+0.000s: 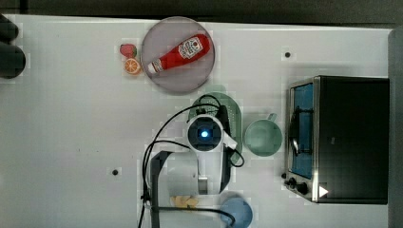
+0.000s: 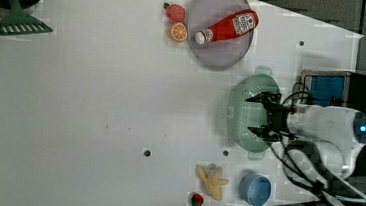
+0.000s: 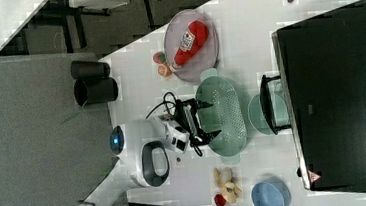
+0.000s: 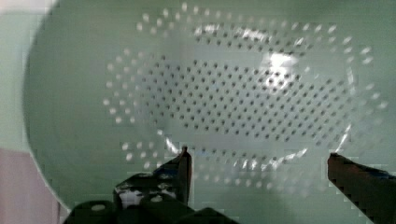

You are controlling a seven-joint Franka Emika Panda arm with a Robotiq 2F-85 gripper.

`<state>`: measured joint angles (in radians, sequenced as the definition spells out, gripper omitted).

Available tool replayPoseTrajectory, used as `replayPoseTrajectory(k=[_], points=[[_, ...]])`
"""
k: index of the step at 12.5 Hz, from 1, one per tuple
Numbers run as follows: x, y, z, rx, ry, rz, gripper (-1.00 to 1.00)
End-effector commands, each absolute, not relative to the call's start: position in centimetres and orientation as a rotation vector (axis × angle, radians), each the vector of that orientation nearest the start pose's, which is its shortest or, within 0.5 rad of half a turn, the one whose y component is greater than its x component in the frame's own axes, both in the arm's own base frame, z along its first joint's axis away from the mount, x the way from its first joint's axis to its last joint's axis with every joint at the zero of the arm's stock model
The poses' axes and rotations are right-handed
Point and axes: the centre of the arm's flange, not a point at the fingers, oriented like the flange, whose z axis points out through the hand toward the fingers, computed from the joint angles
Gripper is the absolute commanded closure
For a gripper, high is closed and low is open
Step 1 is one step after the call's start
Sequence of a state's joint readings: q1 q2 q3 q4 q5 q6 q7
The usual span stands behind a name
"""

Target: Drag strainer right to left.

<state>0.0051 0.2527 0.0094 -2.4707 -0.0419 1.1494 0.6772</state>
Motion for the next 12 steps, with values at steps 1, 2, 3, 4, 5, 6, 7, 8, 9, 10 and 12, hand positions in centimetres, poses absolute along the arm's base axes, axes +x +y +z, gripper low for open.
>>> replayPoseTrajectory(k=[1, 2, 3, 4, 5, 6, 7, 8, 9, 10, 12], points=[[46.8, 3.6, 16.0, -2.312, 2.134, 0.012, -1.0], [46.6, 3.9, 15.3, -2.322, 2.133, 0.024, -1.0], [46.5, 4.1, 14.9, -2.329, 2.13, 0.03, -1.0], [46.4, 4.3, 14.7, -2.336, 2.126, 0.034, -1.0], [46.4, 4.8, 14.6, -2.347, 2.115, 0.037, -1.0], [46.4, 5.4, 14.7, -2.356, 2.1, 0.036, -1.0], [46.5, 6.1, 14.8, -2.359, 2.092, 0.036, -1.0], [46.5, 6.8, 14.8, -2.355, 2.097, 0.038, -1.0], [46.5, 7.7, 14.8, -2.356, 2.093, 0.04, -1.0], [46.3, 8.7, 14.7, -2.344, 2.11, 0.046, -1.0], [45.9, 11.1, 14.4, -2.305, 2.153, 0.056, -1.0]])
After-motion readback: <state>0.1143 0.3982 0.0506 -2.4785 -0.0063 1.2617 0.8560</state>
